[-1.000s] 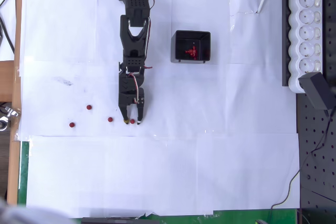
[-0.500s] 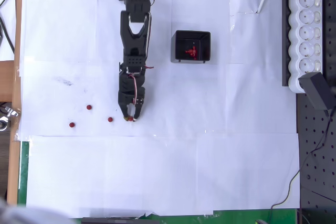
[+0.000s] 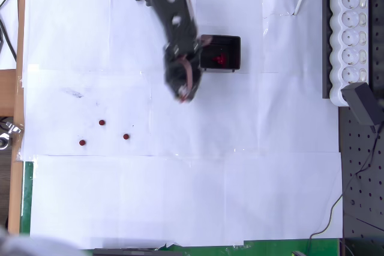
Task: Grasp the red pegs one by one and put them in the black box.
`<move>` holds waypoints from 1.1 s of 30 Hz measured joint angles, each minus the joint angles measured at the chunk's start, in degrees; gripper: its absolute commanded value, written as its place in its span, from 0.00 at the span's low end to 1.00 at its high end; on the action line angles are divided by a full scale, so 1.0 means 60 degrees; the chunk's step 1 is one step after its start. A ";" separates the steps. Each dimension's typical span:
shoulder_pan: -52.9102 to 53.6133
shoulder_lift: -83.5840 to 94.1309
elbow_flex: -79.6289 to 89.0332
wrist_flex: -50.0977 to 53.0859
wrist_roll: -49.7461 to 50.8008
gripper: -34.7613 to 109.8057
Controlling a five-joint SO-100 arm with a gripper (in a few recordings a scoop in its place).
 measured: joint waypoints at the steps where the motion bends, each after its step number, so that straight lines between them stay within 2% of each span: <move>1: -0.0366 -0.0308 -0.0073 0.0454 -0.0117 0.24; 5: -0.1655 -0.0967 -0.0879 0.1128 -0.0703 0.24; 11: -0.2827 -0.1011 -0.2637 0.0381 -0.1216 0.24; 17: -0.2886 -0.0381 -0.3867 -0.1289 -0.1157 0.27; 23: -0.2813 -0.0132 -0.3896 -0.1743 -0.1099 0.43; 33: -0.2021 -0.1318 -0.3501 -0.1743 -0.1040 0.46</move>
